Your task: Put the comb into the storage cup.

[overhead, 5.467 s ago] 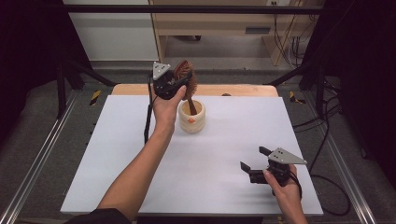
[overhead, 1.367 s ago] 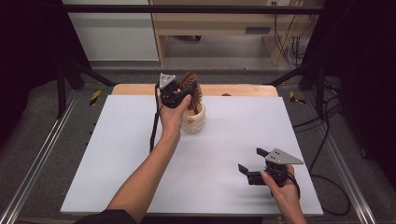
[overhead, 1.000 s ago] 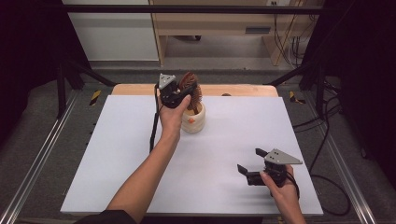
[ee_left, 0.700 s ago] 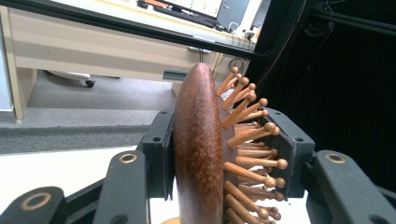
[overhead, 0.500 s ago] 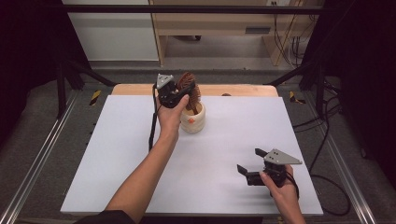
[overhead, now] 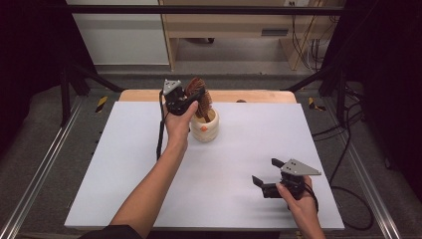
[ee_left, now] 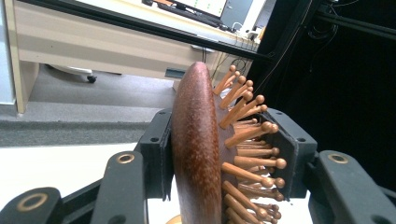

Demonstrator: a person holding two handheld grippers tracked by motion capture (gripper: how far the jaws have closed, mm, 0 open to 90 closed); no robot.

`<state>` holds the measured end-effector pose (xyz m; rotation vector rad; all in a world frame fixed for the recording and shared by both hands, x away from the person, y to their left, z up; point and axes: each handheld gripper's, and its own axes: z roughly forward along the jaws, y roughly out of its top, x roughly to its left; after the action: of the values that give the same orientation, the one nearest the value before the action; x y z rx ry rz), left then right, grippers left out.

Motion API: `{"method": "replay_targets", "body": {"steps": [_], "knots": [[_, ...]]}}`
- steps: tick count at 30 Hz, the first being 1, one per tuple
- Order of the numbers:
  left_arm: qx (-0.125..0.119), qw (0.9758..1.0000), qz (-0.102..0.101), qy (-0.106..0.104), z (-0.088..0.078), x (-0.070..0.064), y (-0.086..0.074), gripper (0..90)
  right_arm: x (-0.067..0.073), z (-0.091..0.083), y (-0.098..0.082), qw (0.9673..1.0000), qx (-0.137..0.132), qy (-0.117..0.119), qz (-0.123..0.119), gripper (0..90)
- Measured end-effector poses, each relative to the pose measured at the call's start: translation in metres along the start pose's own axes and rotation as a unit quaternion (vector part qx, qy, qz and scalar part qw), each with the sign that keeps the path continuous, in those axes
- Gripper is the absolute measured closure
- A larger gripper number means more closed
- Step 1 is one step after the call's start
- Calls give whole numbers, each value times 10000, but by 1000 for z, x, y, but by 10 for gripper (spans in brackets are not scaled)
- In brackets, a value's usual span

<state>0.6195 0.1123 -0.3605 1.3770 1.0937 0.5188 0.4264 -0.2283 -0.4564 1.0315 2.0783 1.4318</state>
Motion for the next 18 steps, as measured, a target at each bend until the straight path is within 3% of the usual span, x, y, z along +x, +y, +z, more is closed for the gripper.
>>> {"method": "replay_targets", "body": {"steps": [18], "knots": [[-18,9999,-128,37,-3,9,-2,471,0,0,0,10000,-1,-2,4,42]]}}
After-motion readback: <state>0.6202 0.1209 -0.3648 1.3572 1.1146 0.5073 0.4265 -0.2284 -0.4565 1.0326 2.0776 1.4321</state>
